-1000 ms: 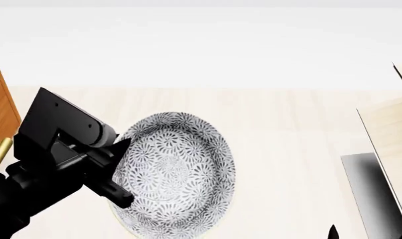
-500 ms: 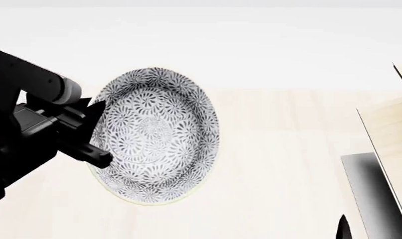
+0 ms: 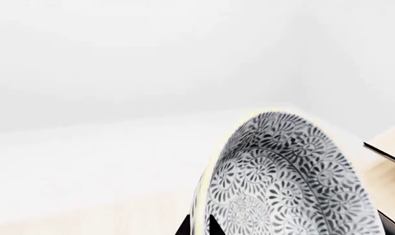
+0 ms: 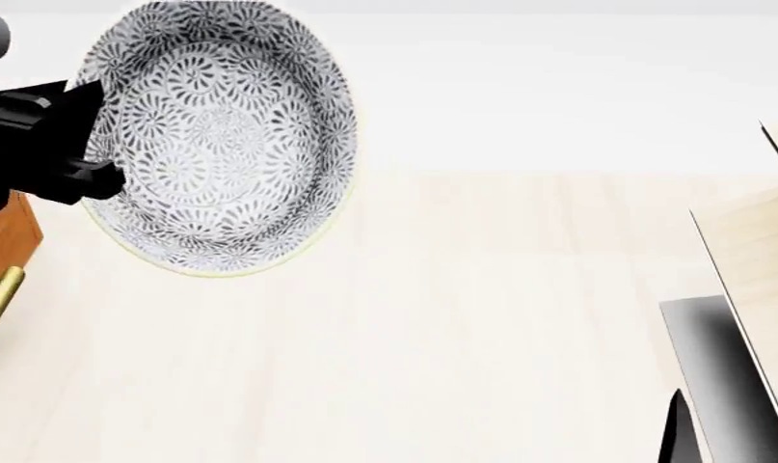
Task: Close the top drawer of the cabinet and put the bowl on top of it.
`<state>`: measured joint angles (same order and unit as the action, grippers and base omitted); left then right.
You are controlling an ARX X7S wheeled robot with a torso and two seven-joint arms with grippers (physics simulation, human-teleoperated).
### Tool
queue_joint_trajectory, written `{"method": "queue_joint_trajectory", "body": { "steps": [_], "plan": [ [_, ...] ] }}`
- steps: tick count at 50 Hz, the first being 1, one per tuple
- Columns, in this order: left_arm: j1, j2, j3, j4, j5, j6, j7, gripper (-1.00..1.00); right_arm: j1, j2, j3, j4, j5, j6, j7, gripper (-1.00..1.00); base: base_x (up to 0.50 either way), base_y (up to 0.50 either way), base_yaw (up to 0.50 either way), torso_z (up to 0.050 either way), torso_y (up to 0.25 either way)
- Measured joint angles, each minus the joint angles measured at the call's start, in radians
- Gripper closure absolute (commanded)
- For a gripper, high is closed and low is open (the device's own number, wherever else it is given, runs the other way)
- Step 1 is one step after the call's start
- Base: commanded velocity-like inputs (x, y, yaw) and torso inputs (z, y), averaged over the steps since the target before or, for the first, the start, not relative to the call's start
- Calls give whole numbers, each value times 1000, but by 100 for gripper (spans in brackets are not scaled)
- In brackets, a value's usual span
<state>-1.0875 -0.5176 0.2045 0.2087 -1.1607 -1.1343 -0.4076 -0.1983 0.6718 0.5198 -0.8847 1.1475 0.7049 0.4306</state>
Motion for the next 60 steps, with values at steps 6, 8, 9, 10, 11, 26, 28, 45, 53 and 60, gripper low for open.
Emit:
{"method": "queue_joint_trajectory", "body": {
  "steps": [6,8,9,10,11,26,28,45,53,60],
  "plan": [
    [-27,-9,-33,-8,-23,-8,-27,100,-6,-1,2,-2,-3,-3,-3,-100,0,0,0,0,2],
    [-36,-12,-43,-11,-30,-11,-35,100,-9,-3,2,-1,-6,-5,-5,-100,0,0,0,0,0],
    [-40,-13,-48,-12,-34,-12,-39,100,-10,-3,3,-2,-6,-6,-6,-100,0,0,0,0,0],
    [-44,-14,-53,-14,-39,-13,-43,100,-12,-4,3,-2,-8,-7,-7,-100,0,0,0,0,0],
    [-48,-16,-58,-15,-42,-14,-47,100,-14,-5,3,-1,-10,-8,-9,-100,0,0,0,0,0],
    [-83,-36,-104,-31,-75,-24,-93,100,-28,-17,-3,8,-32,-21,-28,-100,0,0,0,0,1],
    [-88,-39,-110,-32,-82,-27,-101,100,-29,-19,-6,10,-36,-23,-31,-100,0,0,0,0,0],
    [-127,-63,-162,-39,-147,-56,-169,100,-30,-27,-23,22,-56,-32,-42,-100,0,0,0,0,0],
    [-153,-79,-191,-62,-176,-65,-203,100,-29,-28,-32,23,-62,-34,-43,-100,0,0,0,0,1],
    [-174,-94,-225,-105,-203,-72,-242,100,-26,-29,-40,26,-68,-35,-42,-100,0,0,0,0,0]
  ]
}}
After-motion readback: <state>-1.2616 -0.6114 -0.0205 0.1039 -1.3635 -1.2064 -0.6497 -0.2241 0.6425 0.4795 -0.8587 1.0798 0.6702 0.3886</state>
